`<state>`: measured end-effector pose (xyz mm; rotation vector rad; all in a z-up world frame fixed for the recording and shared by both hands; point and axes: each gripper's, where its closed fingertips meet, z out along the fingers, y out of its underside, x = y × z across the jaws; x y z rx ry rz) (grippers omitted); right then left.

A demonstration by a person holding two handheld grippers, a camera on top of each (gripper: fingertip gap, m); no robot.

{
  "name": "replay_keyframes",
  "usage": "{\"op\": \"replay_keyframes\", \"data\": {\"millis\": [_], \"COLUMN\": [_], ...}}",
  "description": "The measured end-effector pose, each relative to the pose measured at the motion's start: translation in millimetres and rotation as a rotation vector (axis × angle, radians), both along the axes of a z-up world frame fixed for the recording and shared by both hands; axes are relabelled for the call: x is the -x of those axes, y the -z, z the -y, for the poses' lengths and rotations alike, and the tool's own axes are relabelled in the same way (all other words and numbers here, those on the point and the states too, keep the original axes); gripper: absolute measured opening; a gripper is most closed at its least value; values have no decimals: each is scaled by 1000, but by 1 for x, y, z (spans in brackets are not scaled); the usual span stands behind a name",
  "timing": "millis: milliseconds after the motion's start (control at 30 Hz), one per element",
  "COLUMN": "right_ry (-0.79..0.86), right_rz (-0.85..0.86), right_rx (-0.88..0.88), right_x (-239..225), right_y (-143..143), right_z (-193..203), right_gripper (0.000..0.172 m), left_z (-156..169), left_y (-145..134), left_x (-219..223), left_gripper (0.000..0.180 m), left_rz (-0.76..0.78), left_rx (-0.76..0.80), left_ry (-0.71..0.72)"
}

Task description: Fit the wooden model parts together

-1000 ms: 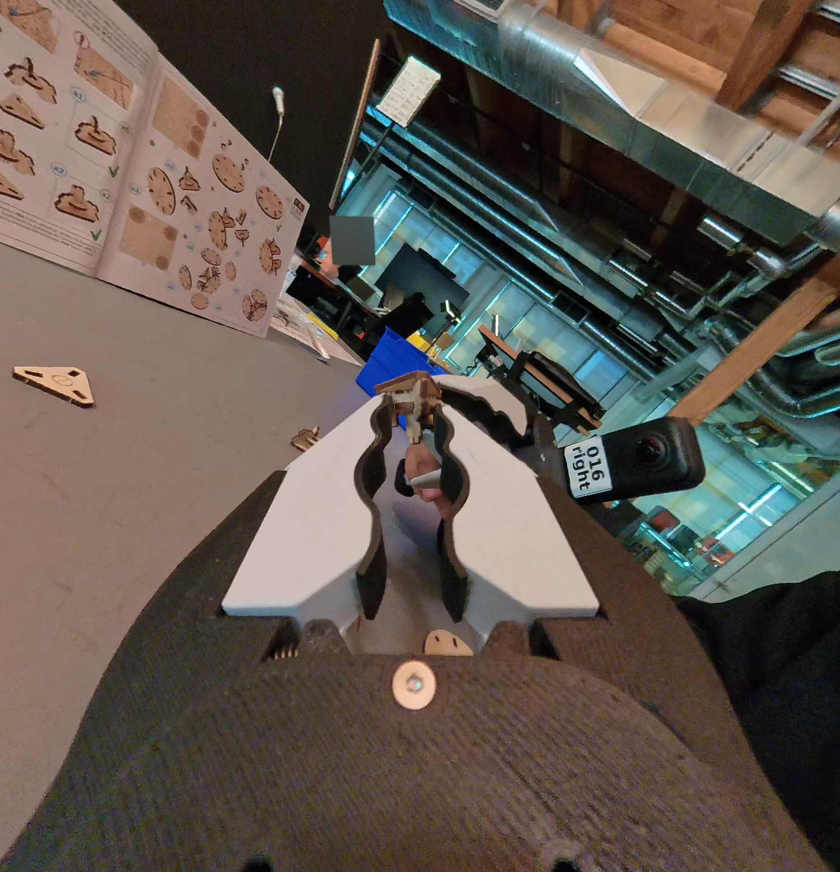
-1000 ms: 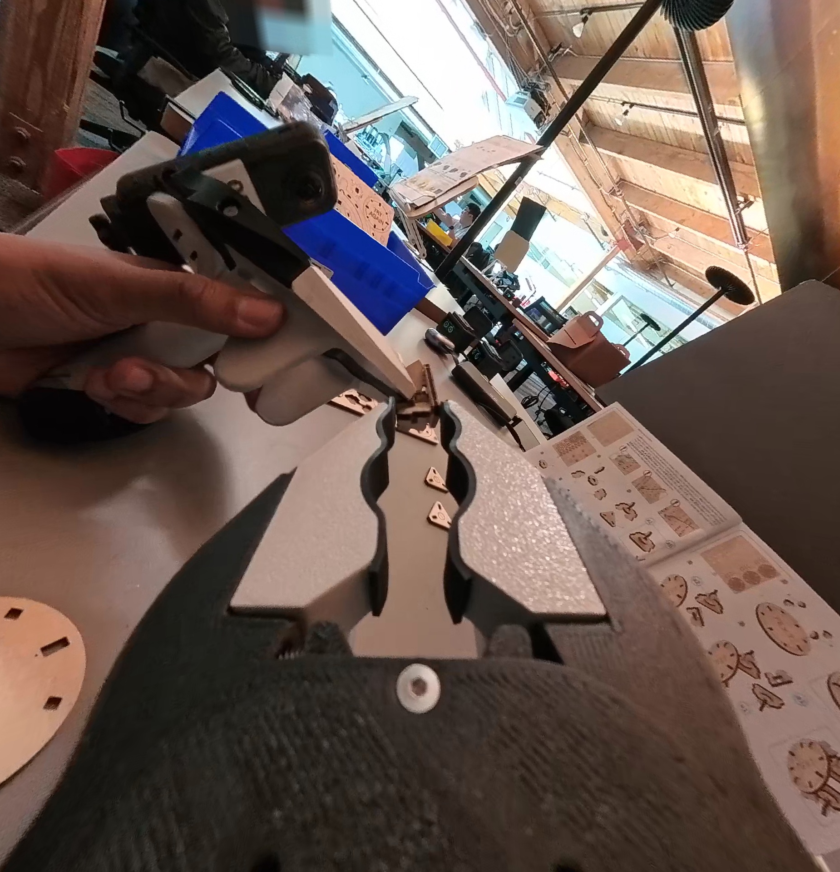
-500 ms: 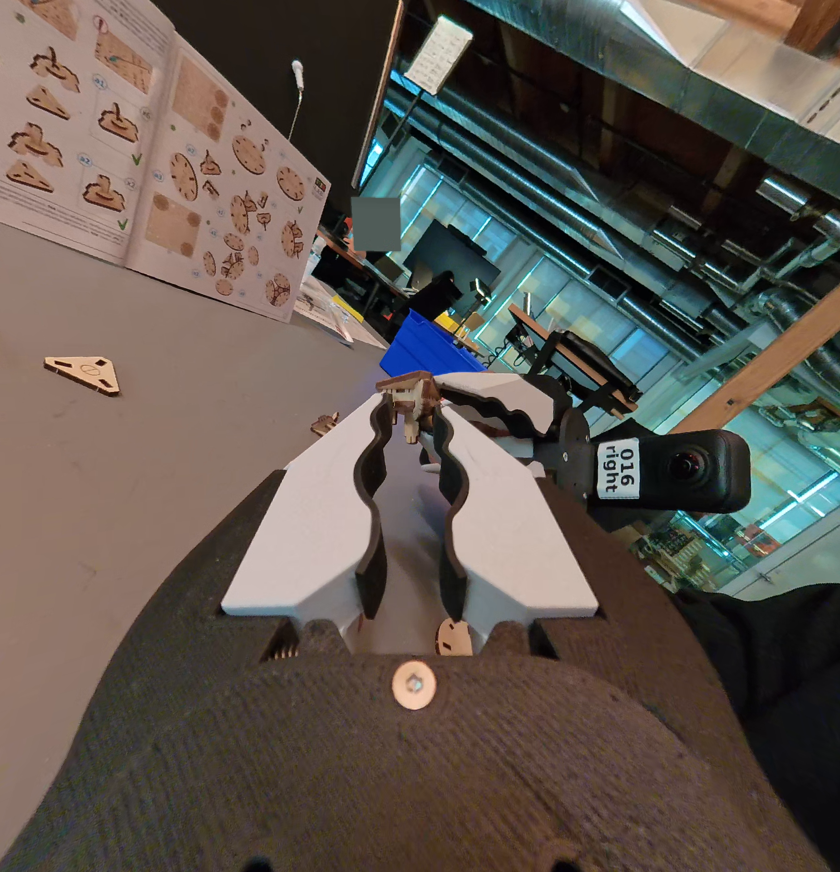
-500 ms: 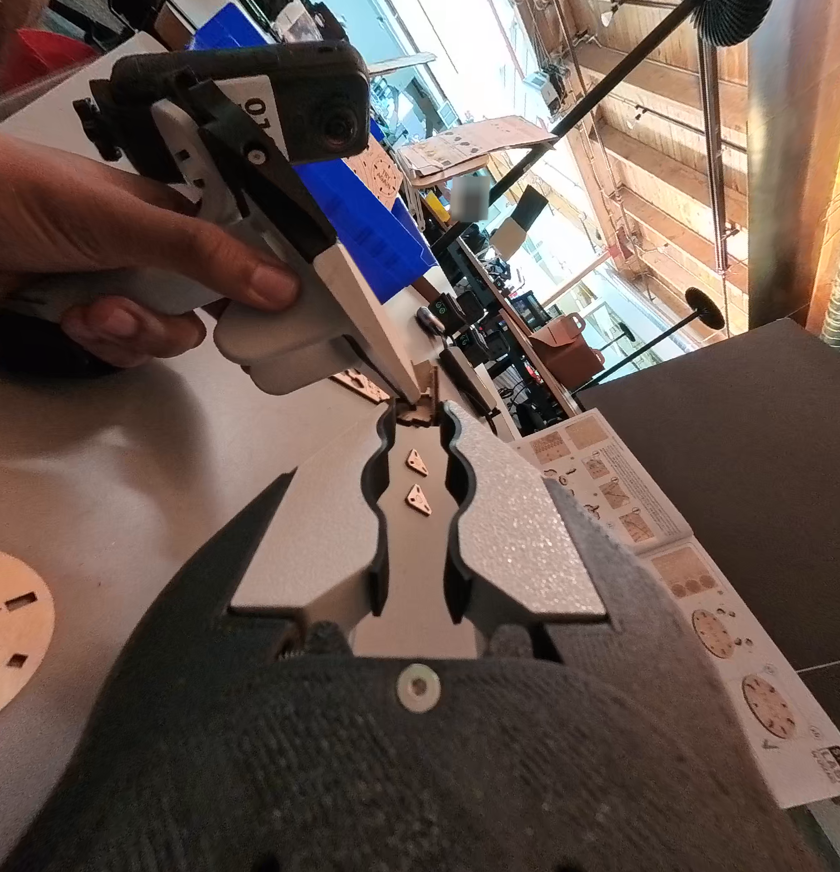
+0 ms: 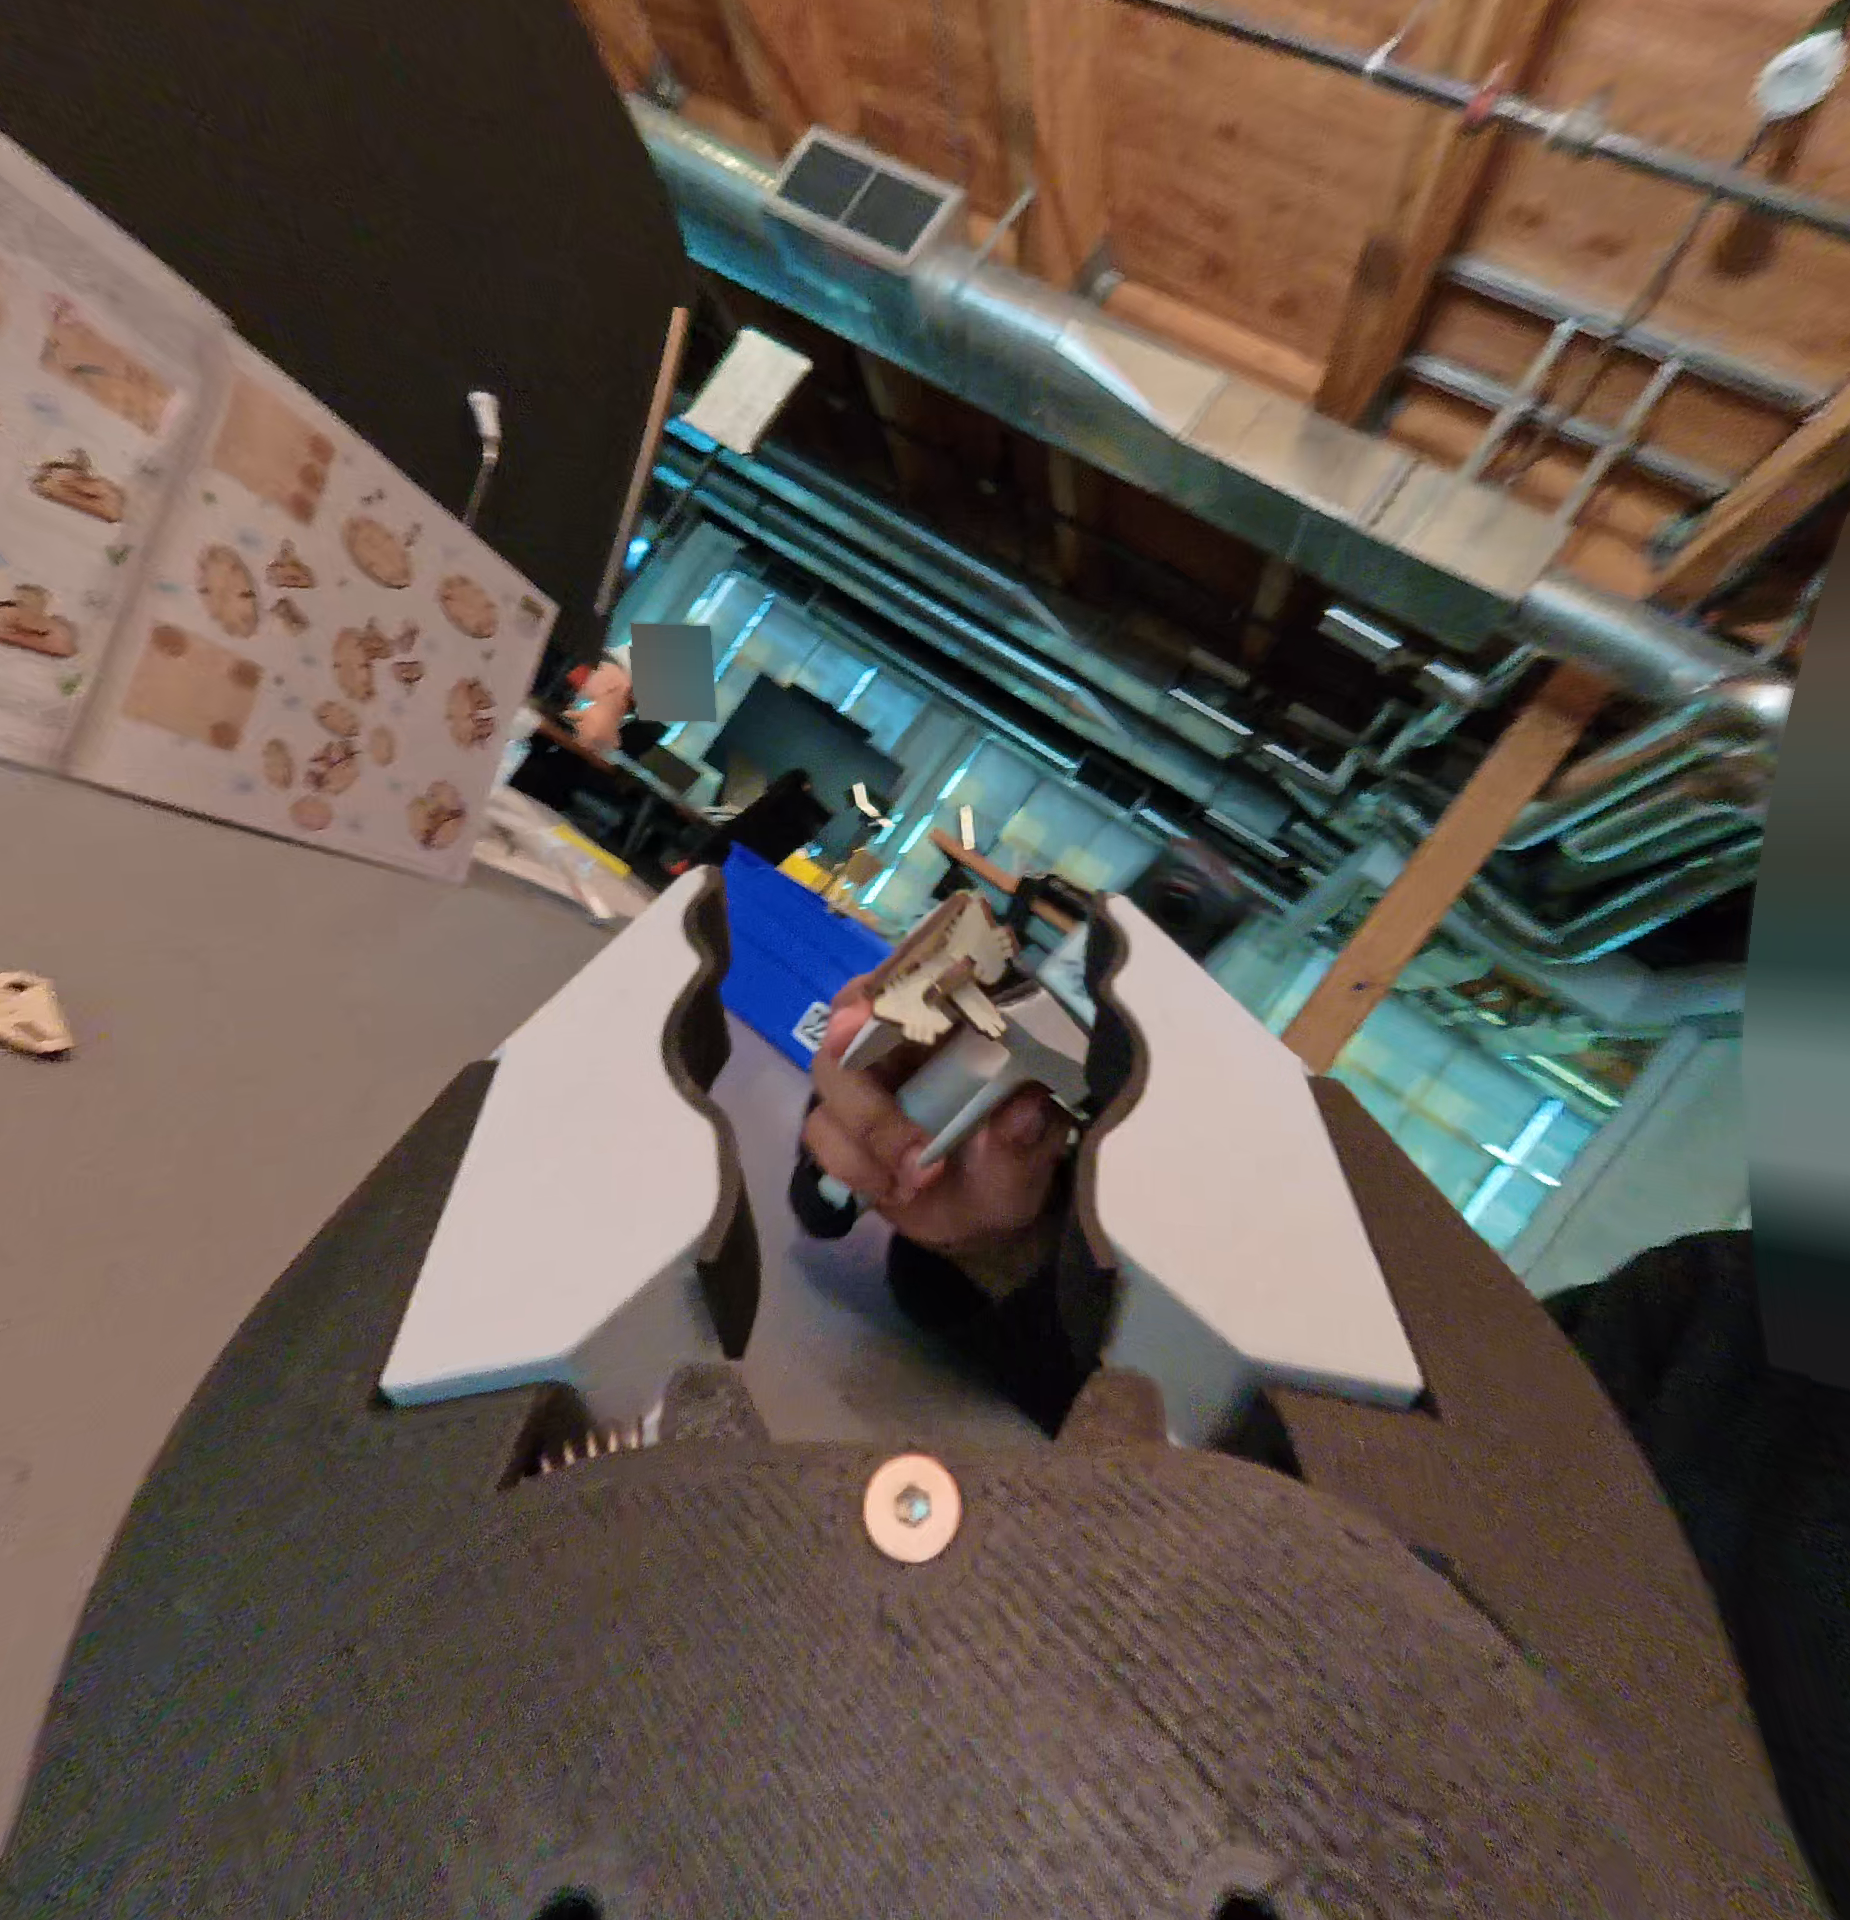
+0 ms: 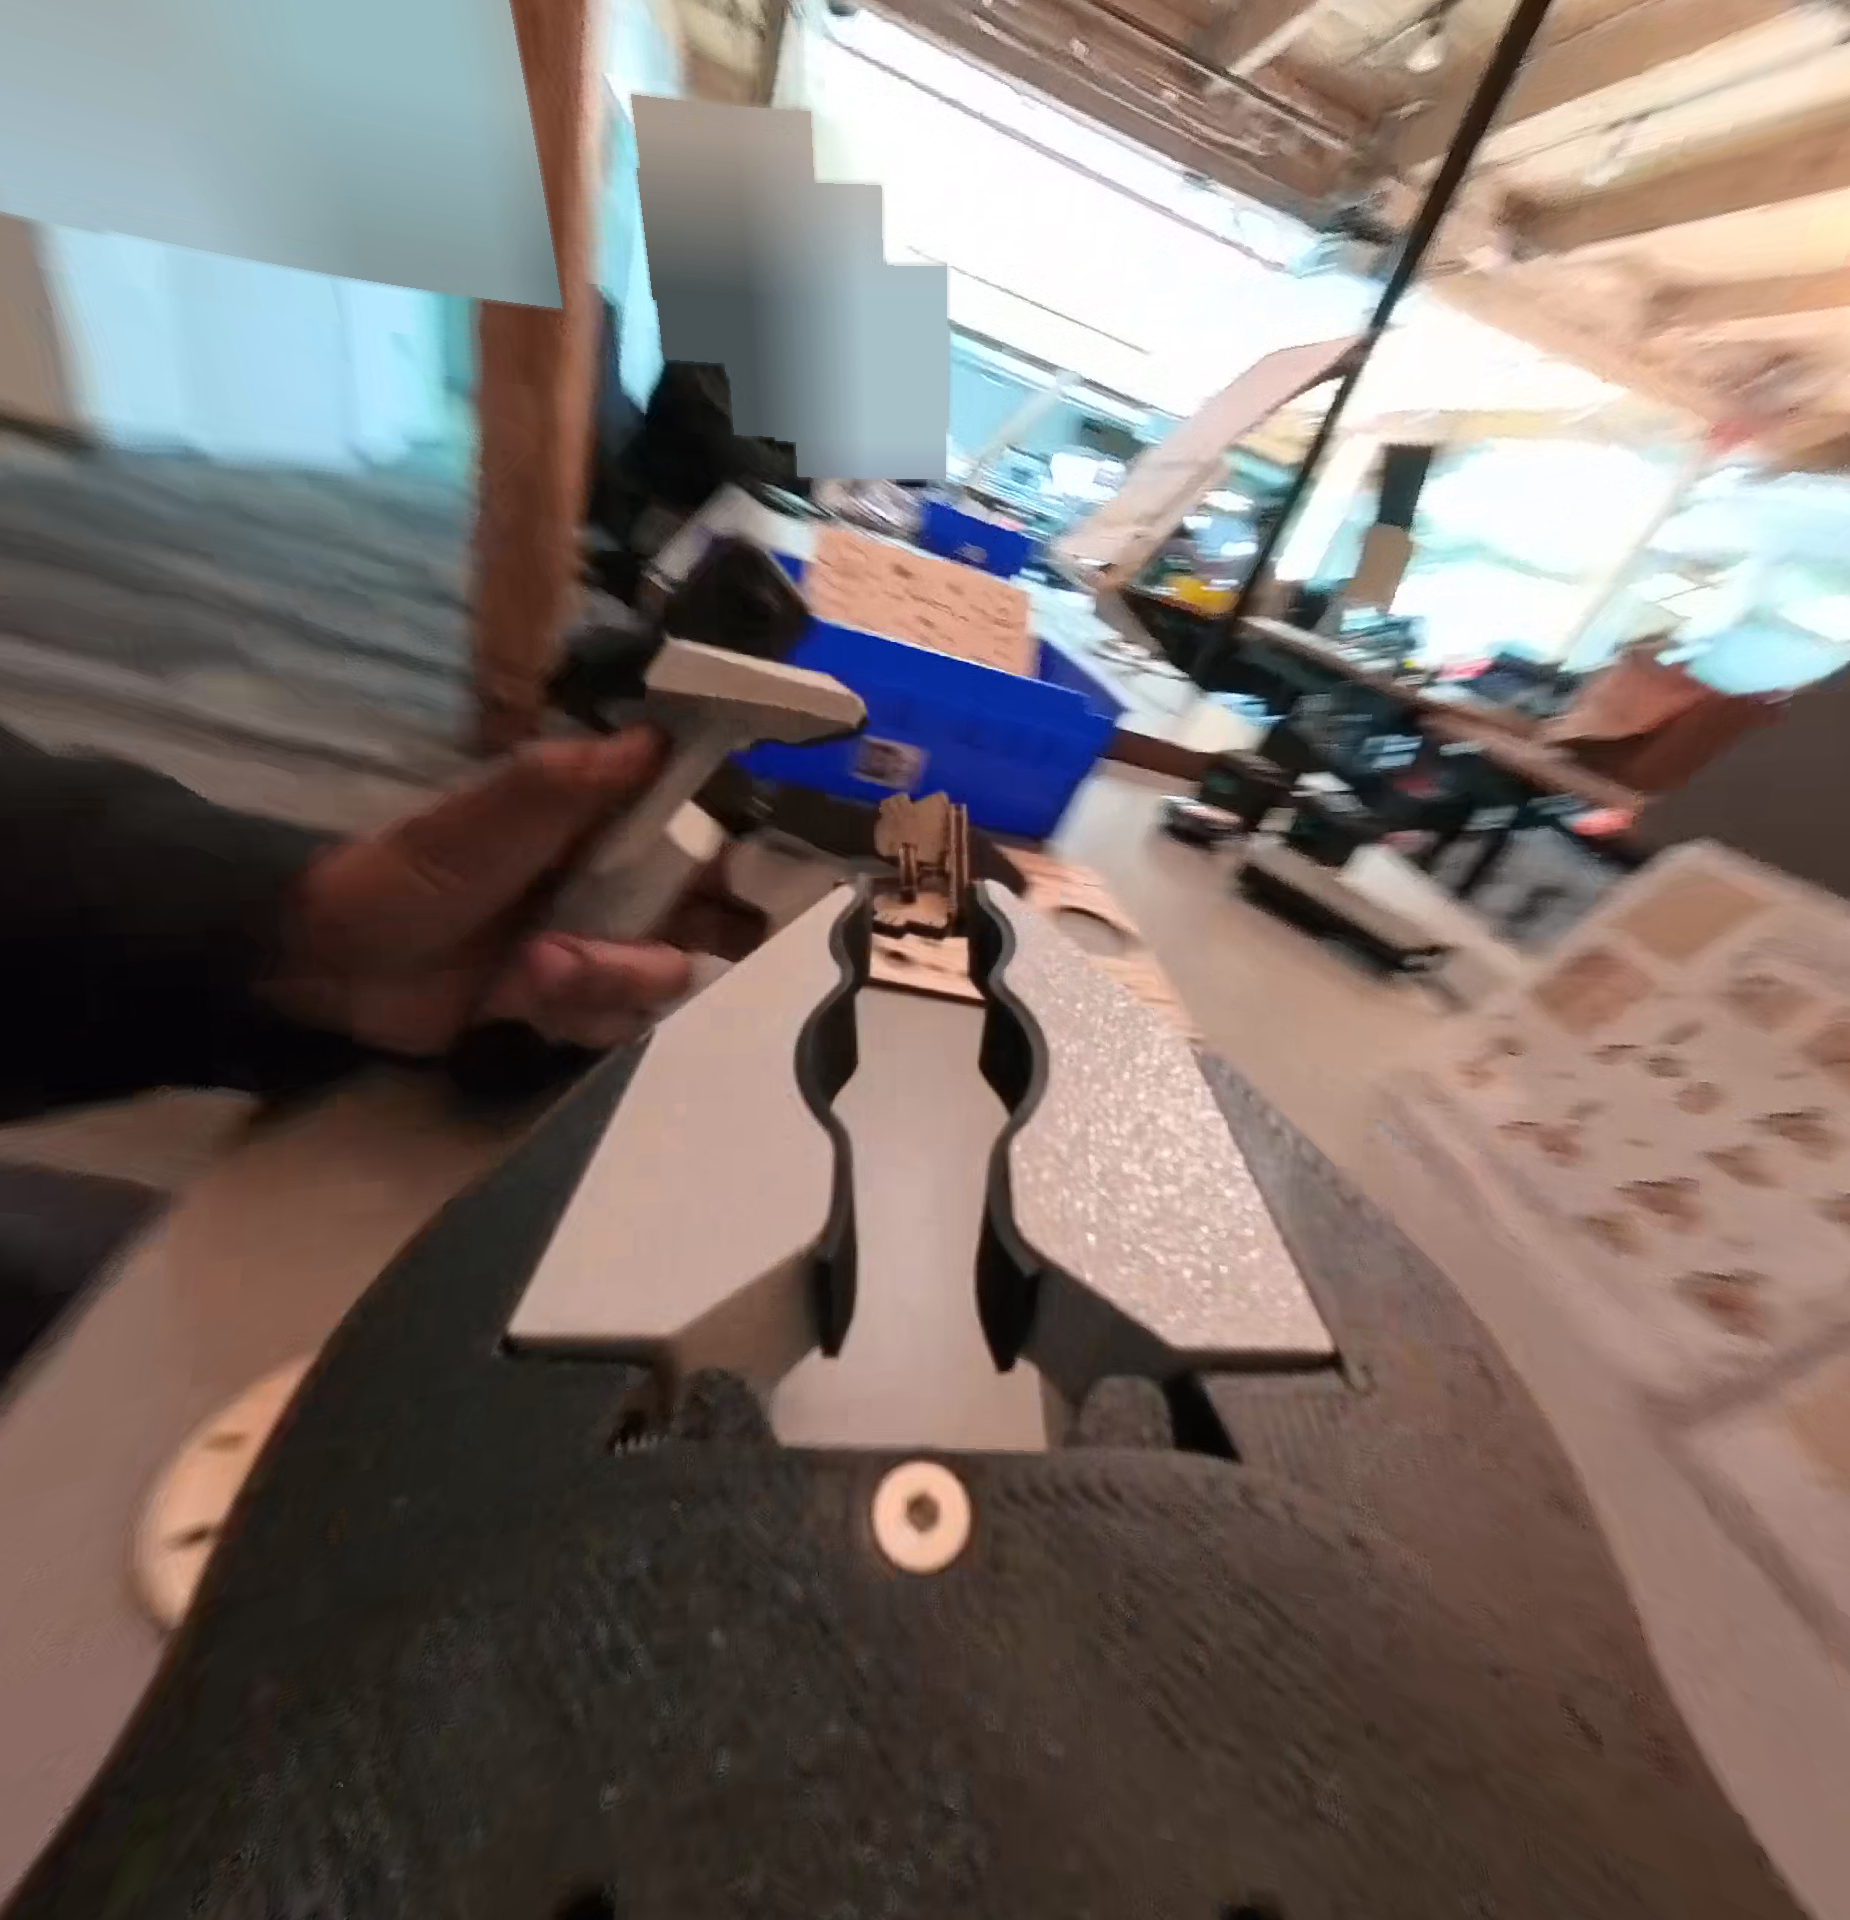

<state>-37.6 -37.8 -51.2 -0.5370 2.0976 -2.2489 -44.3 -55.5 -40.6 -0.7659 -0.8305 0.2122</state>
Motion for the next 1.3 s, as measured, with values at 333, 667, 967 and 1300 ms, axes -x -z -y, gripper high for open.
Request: {"op": "replay_keyframes", "data": {"millis": [333, 667, 967, 1300], "right_ry": [-436, -445, -409, -337], "right_rz": [485, 559, 680, 732], "right_rx": [35, -1, 82, 199], "right_x": [-15, -13, 8, 22], "right_y": [-27, -11, -17, -28], "right_z": [-28, -21, -29, -50], "right_gripper": [16, 16, 16, 16], "left_z": [-45, -32, -13, -52], "left_y": [-15, -6, -5, -23], "left_x": [-29, -20, -12, -2], "left_gripper": [43, 36, 33, 34], "left_rz": [-159, -90, -43, 46], "left_rx": [128, 133, -104, 113], "left_ry": [228, 120, 200, 319]}}
